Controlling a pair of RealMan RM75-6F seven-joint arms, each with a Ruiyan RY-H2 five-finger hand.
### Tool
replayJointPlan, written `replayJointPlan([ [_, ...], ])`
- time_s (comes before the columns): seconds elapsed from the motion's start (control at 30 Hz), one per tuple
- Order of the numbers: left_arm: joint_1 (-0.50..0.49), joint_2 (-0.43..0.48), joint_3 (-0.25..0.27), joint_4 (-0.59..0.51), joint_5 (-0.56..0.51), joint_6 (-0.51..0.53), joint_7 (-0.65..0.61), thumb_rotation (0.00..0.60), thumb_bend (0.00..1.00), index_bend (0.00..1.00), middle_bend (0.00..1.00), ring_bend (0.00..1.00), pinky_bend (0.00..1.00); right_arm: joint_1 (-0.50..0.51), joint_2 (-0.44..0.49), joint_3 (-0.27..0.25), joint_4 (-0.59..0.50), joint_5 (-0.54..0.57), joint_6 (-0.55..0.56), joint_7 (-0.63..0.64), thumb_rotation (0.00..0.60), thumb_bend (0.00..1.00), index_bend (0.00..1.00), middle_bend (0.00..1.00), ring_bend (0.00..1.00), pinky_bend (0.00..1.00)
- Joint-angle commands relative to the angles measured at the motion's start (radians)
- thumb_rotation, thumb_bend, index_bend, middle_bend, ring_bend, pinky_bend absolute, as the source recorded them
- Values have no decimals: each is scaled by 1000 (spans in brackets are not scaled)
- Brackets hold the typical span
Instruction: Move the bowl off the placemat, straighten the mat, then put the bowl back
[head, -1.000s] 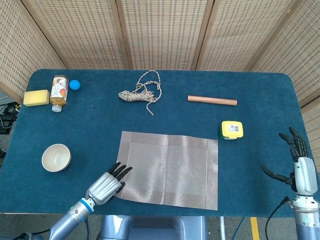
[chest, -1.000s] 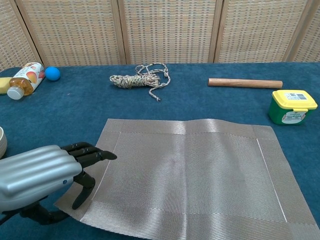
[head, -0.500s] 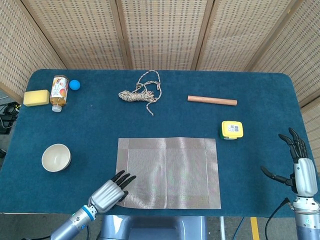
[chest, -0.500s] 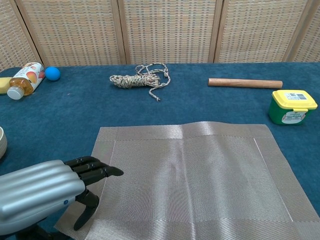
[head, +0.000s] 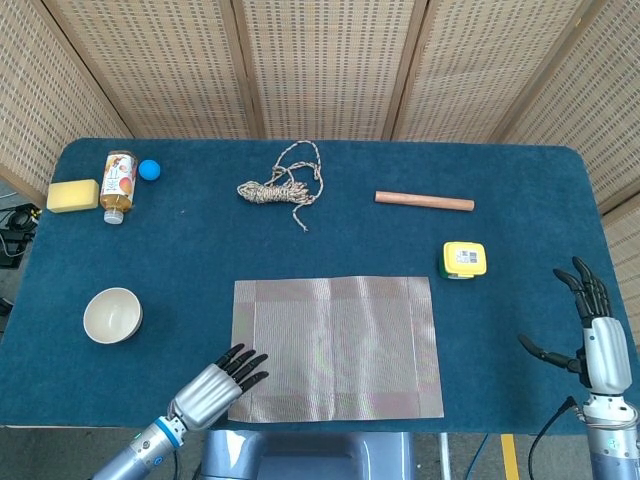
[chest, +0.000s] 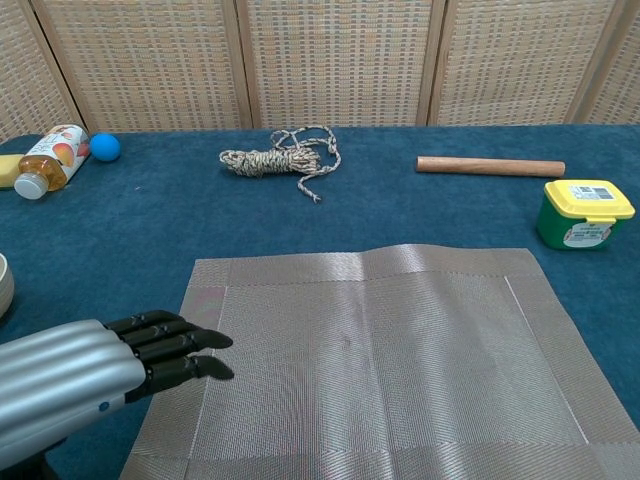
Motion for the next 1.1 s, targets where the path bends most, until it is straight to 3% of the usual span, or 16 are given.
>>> replayJointPlan([
  [0.03, 21, 34, 18, -1, 48, 42, -71, 600, 34, 20, 0, 0, 0, 0, -3, -3, -1, -4, 1, -7, 600, 235, 166, 0, 0, 0],
  [0.17, 42, 76, 41, 3, 119, 106, -146, 600, 34, 26, 0, 0, 0, -2, -4, -9, -6, -14, 5, -13, 600, 235, 164, 0, 0, 0],
  [0.3, 93, 139, 41, 40, 181, 246, -204, 600, 44, 71, 0, 0, 0, -5, -5, -18, -14, -30, 14, -24, 600, 235, 163, 0, 0, 0],
  [0.53, 166, 212, -14, 136, 95, 372, -316, 600, 58, 226, 0, 0, 0, -7, -7, -33, -23, -55, 22, -41, 600, 235, 163, 0, 0, 0],
  [0.73, 207, 208, -68, 288, 11, 392, -414, 600, 71, 340, 0, 0, 0, -8, -10, -43, -28, -69, 24, -54, 600, 235, 163, 0, 0, 0],
  [0.87, 218, 179, -97, 389, -47, 350, -468, 600, 153, 392, 0, 0, 0, -9, -11, -48, -31, -75, 26, -60, 600, 235, 163, 0, 0, 0],
  [1.1, 221, 141, -128, 494, -97, 277, -532, 600, 212, 408, 0, 0, 0, -9, -9, -49, -33, -72, 26, -60, 600, 235, 162, 0, 0, 0],
])
